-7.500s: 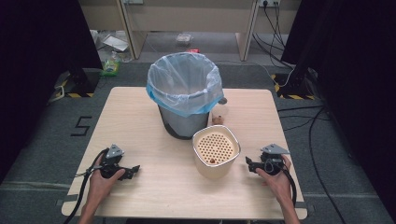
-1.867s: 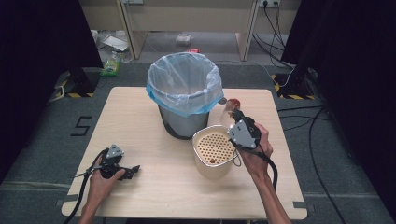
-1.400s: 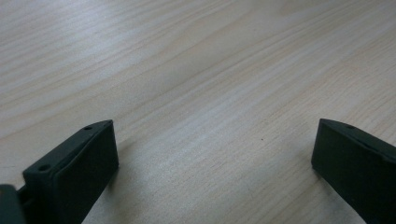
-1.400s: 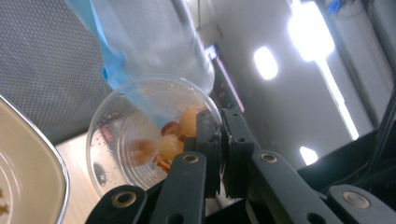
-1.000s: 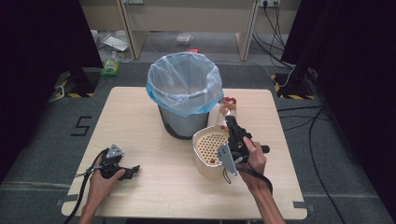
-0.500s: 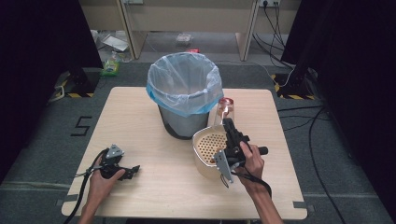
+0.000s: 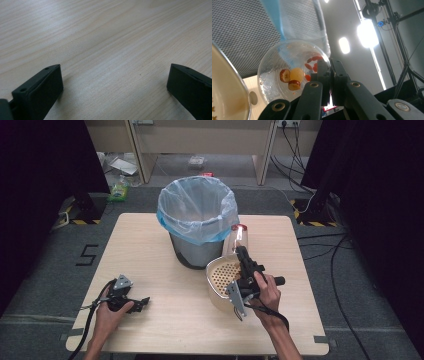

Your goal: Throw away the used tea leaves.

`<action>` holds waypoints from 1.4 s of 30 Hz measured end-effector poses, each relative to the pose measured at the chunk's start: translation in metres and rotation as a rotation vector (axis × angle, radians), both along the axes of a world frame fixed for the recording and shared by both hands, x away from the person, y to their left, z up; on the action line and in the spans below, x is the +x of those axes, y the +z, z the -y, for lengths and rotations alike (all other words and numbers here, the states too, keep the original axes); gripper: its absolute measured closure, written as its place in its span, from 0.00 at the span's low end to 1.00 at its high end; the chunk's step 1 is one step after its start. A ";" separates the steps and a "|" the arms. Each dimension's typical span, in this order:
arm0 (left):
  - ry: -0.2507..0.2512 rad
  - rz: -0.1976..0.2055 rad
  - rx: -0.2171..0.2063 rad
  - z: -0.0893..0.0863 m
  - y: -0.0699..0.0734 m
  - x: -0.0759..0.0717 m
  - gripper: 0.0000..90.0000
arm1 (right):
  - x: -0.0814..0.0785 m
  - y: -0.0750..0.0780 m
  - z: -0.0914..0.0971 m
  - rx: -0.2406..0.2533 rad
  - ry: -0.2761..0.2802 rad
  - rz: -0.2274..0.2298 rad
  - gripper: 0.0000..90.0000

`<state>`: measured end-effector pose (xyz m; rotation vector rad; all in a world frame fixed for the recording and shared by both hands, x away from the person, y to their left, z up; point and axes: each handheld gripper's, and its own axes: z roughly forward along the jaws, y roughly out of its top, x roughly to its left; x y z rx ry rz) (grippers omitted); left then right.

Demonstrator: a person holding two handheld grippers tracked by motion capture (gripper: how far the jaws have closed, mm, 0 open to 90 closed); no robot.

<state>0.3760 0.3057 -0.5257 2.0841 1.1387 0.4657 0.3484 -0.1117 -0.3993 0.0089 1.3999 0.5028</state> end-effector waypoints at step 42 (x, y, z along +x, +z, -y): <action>0.000 -0.002 0.000 0.000 0.000 0.000 0.00 | 0.033 0.024 0.041 0.549 0.010 -0.390 0.97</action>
